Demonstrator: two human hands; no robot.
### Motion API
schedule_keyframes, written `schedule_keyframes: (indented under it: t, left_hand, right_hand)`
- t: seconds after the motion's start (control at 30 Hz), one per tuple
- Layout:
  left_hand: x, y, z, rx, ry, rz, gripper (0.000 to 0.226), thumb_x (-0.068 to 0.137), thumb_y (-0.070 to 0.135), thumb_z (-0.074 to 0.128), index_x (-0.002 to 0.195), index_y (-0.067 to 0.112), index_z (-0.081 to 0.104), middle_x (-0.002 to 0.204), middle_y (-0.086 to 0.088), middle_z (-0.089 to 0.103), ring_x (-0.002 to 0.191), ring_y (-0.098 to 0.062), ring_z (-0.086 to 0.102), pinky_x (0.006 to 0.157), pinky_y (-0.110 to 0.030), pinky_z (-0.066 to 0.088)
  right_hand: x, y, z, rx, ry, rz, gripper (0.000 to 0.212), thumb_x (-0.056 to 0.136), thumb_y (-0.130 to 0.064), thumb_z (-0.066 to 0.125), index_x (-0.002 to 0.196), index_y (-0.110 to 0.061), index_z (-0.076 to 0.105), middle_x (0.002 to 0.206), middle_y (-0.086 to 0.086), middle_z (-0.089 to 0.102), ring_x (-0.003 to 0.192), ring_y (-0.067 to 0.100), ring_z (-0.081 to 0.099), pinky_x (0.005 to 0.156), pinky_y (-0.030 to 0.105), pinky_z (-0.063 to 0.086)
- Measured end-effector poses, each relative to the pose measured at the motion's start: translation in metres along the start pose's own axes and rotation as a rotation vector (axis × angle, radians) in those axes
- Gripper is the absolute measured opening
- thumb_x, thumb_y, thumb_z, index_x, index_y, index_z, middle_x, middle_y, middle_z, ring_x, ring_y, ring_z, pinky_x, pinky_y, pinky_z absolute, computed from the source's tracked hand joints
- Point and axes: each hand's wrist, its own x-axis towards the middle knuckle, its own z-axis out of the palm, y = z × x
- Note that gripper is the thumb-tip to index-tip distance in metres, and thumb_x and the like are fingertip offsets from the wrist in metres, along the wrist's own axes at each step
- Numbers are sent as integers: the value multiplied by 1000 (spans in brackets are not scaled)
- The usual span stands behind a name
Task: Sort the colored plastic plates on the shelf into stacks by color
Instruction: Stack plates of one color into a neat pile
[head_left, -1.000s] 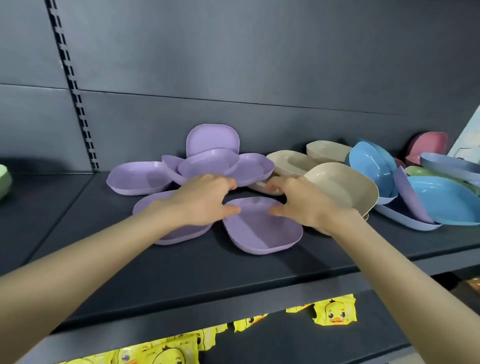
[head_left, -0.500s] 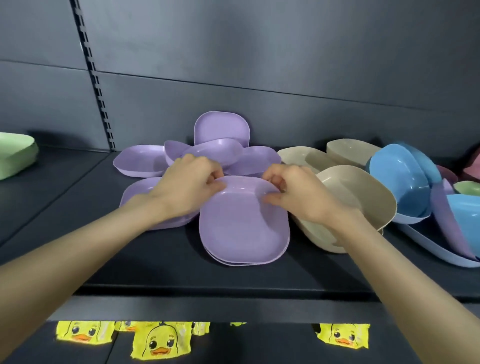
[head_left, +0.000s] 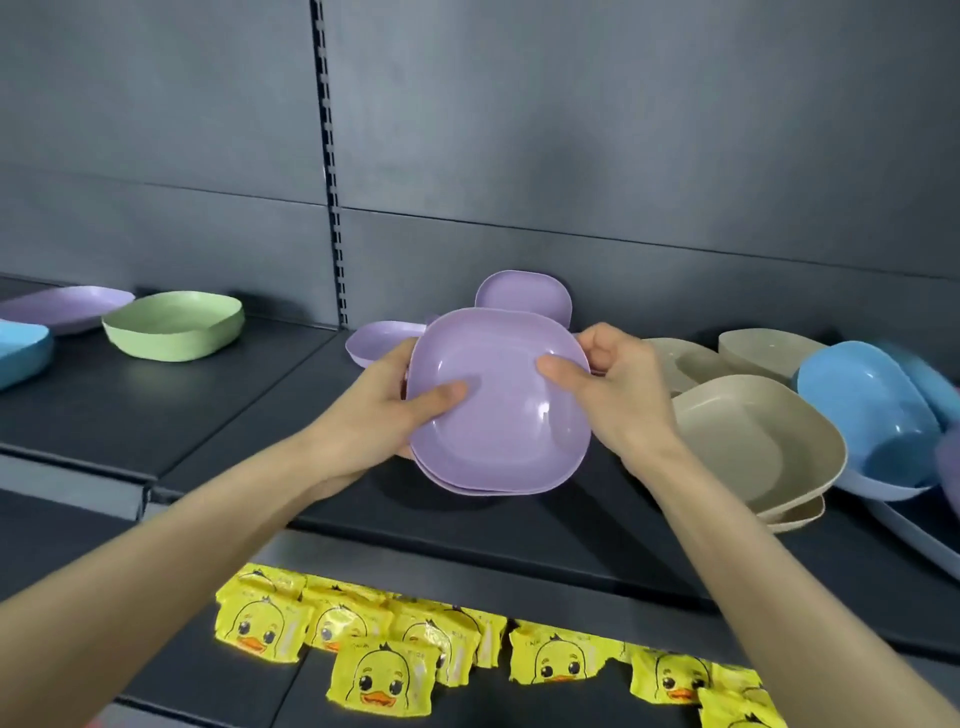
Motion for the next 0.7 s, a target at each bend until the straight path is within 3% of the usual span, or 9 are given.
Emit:
schedule_keyframes:
  t: [0.07, 0.17, 0.23, 0.33, 0.43, 0.53, 0.6, 0.7]
  left_hand:
    - [-7, 0, -19, -1, 70, 18, 34, 86, 22, 64, 118, 28, 54, 107, 8, 69, 96, -10, 68, 70, -31, 58]
    - [-20, 0, -51, -39, 135, 7, 37, 84, 16, 66, 117, 24, 54, 102, 6, 70, 85, -7, 69, 58, -28, 57]
    - [-29, -1, -75, -43, 157, -7, 42, 80, 18, 69, 119, 22, 53, 103, 4, 69, 83, -8, 70, 56, -30, 57]
    - [-49, -9, -128, 16, 216, -3, 49, 76, 22, 72, 120, 19, 53, 106, 0, 69, 87, -13, 70, 63, -36, 59]
    - [-72, -19, -194, 66, 288, 18, 48, 75, 16, 78, 117, 20, 55, 96, 1, 72, 83, -13, 70, 64, -31, 59]
    - [-91, -29, -261, 196, 370, 58, 35, 82, 7, 69, 107, 27, 55, 93, 0, 70, 86, -20, 67, 66, -31, 57]
    - [-100, -34, -300, 258, 415, 65, 32, 85, 5, 64, 106, 27, 53, 93, -2, 68, 84, -21, 66, 61, -33, 57]
    - [-105, -38, -345, 227, 464, 72, 36, 85, 4, 63, 112, 23, 52, 90, 0, 66, 77, -17, 65, 53, -23, 56]
  right_hand:
    - [-1, -8, 18, 0, -26, -12, 12, 84, -18, 68, 82, -6, 64, 79, 13, 70, 73, 31, 62, 69, 37, 51]
    - [-6, -25, 50, -10, -65, -52, 17, 89, -17, 61, 75, -7, 64, 63, 1, 64, 61, 11, 47, 58, 25, 37]
    - [-6, -35, 72, 17, -67, -68, 23, 90, -18, 59, 80, 3, 62, 70, 16, 60, 64, 14, 42, 61, 27, 34]
    - [-7, -56, 117, 13, -33, -127, 28, 91, -18, 57, 83, 8, 56, 71, 22, 52, 66, 19, 37, 60, 31, 30]
    - [-13, -80, 170, 28, 4, -148, 20, 91, -16, 56, 87, 4, 59, 77, 20, 60, 68, 20, 42, 60, 30, 34]
    - [-21, -105, 225, 93, -4, -113, 3, 87, -8, 59, 86, -7, 61, 73, 7, 60, 65, 16, 46, 56, 20, 36]
    - [-26, -118, 256, 140, -15, -91, 13, 81, -2, 61, 84, -15, 60, 72, -1, 61, 62, 11, 51, 54, 15, 39]
    - [-29, -137, 293, 196, -52, -63, 29, 77, 3, 64, 87, -23, 57, 78, -11, 62, 60, -5, 56, 51, 7, 42]
